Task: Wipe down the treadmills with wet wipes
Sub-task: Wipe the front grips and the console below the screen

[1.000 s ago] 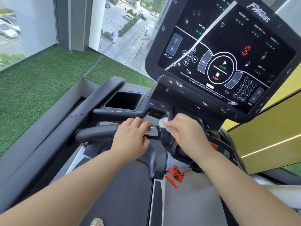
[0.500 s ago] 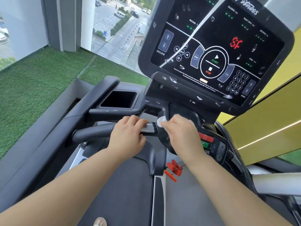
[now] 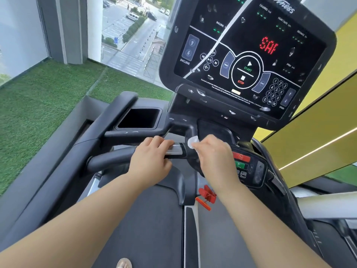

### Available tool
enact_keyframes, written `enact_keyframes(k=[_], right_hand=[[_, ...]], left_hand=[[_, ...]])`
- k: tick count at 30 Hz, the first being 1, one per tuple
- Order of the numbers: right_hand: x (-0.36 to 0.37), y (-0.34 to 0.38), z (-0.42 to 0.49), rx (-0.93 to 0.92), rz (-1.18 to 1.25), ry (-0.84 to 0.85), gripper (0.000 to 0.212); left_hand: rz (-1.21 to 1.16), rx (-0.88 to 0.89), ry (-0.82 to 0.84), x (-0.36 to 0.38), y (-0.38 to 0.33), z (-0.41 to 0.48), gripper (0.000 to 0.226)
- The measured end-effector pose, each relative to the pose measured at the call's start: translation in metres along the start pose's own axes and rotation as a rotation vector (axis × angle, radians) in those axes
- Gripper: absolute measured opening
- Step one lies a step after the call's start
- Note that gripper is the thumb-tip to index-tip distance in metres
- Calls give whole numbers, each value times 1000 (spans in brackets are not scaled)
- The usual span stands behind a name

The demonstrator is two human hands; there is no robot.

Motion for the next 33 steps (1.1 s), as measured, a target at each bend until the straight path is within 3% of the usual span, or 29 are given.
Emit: enact_keyframes(k=[4,8,10,14,16,18,22,24,27,31,33], right_hand=[[8,7,10,-47,-134,61,49],[13,18,-17,-108,-128,104,36],[18,17,-36,-43,-9,146,30],[14,1,-47,454,527,96,23],[12,2,-45,622,606,-8,24],[19,12,-39,664,592,-60,18],[50,19,-37,782,624,122,33],[53,21,-50,778,643,141,25],[56,30,-84,865,671,60,19],[84,42,-118,1444,1237,-87,16],[90,50,-112,1649,1417,-170,19]], left_hand=[[-43,-42,36,-2,0,0,54],[-39,-45,58,-3,2,-1,51],[-50,-29,68,-3,2,-1,51],[-104,-7,141,-8,4,1,47],[-105,-33,142,-15,12,0,44],[-85,-111,151,-21,27,-4,44],[-55,-125,237,-27,40,-12,51],[-56,-132,237,-28,40,-12,53],[-21,-126,210,-27,38,-16,57],[-13,-118,202,-24,39,-18,62],[-10,-118,206,-24,40,-18,63]])
Point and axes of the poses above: each hand's wrist, its own z-axis towards the middle knuckle, its own x-axis out of the palm, y = z × x, the point moved 7 cm from there along z, towards the middle knuckle, and after that the axes turned 14 degrees about -z, right-handed, at the moved point
